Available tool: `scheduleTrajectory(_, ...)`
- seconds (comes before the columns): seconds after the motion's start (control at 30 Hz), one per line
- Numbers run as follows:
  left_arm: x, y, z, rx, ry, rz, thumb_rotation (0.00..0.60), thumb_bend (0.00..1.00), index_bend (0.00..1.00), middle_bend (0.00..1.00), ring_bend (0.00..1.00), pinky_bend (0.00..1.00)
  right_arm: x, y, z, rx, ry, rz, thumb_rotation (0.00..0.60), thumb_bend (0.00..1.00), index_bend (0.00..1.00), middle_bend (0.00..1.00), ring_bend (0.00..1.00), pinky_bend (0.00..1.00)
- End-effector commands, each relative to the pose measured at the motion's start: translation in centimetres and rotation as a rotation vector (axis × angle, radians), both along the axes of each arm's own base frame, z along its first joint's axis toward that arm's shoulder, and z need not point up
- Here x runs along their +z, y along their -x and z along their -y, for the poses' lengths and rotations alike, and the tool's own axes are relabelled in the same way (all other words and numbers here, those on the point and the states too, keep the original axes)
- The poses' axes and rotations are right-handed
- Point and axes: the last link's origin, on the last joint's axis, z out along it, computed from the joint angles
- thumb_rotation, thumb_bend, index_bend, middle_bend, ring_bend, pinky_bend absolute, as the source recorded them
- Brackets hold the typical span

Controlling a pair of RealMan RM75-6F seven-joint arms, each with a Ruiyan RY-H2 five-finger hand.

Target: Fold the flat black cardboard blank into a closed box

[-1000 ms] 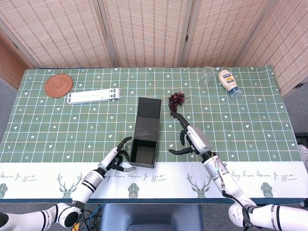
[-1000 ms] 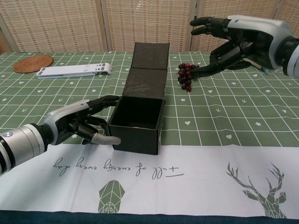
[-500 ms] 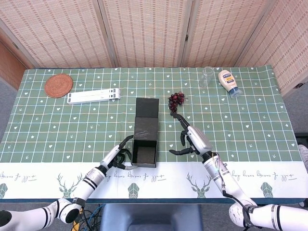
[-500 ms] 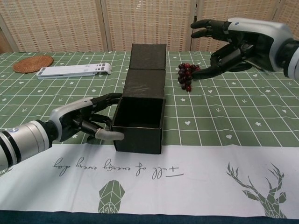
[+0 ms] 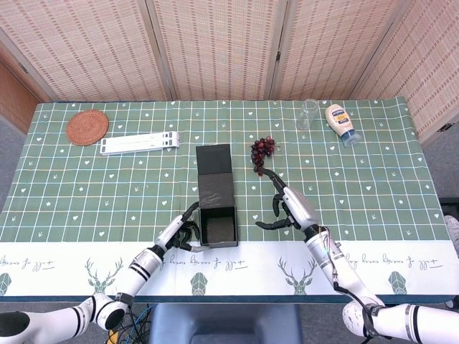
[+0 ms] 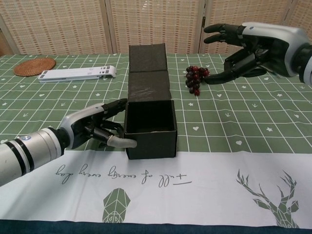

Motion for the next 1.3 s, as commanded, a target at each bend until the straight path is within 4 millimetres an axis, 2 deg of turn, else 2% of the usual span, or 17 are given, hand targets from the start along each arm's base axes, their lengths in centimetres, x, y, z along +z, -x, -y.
scheduleTrajectory(0.03, -0.1, 0.1, 0.0, 0.019, -0.013, 0.014, 0.600, 0.13, 0.20, 0.16, 0.60, 0.82, -0.2, 0.2, 0.1, -0.009, -0.004, -0.008, 0.600, 0.01, 0.00, 0.05, 0.71, 1.00)
scheduleTrajectory(0.23, 0.4, 0.2, 0.0, 0.022, -0.025, 0.037, 0.600, 0.13, 0.27, 0.24, 0.62, 0.82, -1.1, 1.2, 0.6, -0.059, -0.028, -0.029, 0.600, 0.06, 0.00, 0.06, 0.71, 1.00)
scheduleTrajectory(0.53, 3.0, 0.1, 0.1, -0.016, -0.017, 0.076, 0.600, 0.13, 0.28, 0.25, 0.62, 0.82, -2.6, 2.7, 2.0, -0.148, -0.065, -0.042, 0.600, 0.08, 0.00, 0.09, 0.71, 1.00)
scheduleTrajectory(0.67, 4.3, -0.3, 0.4, -0.046, -0.011, 0.094, 0.600, 0.13, 0.28, 0.25, 0.62, 0.82, -3.5, 2.6, 2.9, -0.177, -0.074, -0.031, 0.600, 0.08, 0.00, 0.10, 0.71, 1.00)
scheduleTrajectory(0.87, 5.4, -1.2, 0.7, -0.083, 0.009, 0.100, 0.600, 0.13, 0.27, 0.25, 0.62, 0.82, -4.8, 0.6, 4.5, -0.182, -0.096, 0.011, 0.600, 0.08, 0.00, 0.13, 0.71, 1.00)
scheduleTrajectory(1.3, 5.7, -2.4, 1.3, -0.121, 0.041, 0.094, 0.600, 0.13, 0.27, 0.25, 0.62, 0.82, -7.2, -6.1, 7.2, -0.180, -0.099, 0.162, 0.600, 0.05, 0.00, 0.13, 0.71, 1.00)
